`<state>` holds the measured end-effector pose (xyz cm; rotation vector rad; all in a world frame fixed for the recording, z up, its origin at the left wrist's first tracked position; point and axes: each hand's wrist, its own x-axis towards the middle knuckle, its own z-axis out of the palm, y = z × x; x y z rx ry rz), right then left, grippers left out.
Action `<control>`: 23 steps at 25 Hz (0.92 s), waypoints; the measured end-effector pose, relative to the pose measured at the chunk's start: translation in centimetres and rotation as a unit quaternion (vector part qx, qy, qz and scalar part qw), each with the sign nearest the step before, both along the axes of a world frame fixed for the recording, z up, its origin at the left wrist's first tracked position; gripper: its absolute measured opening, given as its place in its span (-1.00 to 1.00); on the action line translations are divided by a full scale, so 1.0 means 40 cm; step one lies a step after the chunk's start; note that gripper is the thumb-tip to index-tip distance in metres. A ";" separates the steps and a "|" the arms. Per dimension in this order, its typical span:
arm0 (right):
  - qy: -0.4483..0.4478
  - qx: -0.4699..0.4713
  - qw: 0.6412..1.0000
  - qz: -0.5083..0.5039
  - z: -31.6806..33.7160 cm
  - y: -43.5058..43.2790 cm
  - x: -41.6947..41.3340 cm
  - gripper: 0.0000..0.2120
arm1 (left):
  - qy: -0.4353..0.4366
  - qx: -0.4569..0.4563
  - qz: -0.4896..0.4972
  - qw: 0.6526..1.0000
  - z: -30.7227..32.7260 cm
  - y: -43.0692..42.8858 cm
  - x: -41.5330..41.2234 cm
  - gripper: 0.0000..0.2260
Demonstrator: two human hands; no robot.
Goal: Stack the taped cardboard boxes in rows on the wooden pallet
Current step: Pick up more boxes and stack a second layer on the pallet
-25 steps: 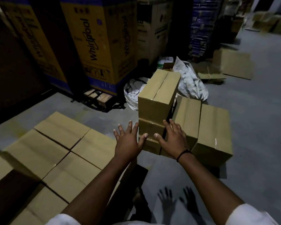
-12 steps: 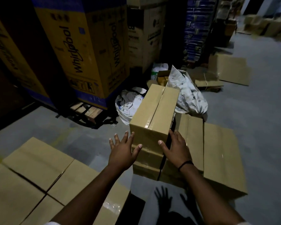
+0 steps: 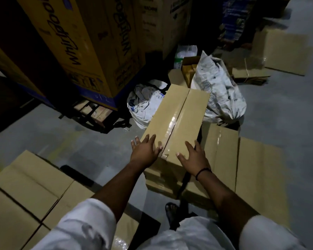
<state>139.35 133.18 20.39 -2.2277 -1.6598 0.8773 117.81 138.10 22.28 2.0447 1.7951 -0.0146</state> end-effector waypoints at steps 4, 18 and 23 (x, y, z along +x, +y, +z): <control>0.003 -0.051 0.998 0.027 -0.050 0.107 0.030 -0.24 | 0.030 -0.055 -0.019 0.998 -0.038 0.139 0.029 -0.37; -0.011 -0.008 1.000 0.014 -0.047 0.259 0.009 0.07 | 0.035 -0.085 0.009 0.996 -0.048 0.198 0.016 -0.01; -0.013 0.031 0.995 0.097 0.025 0.290 -0.090 0.05 | 0.015 -0.058 0.093 0.994 0.055 0.118 -0.097 -0.02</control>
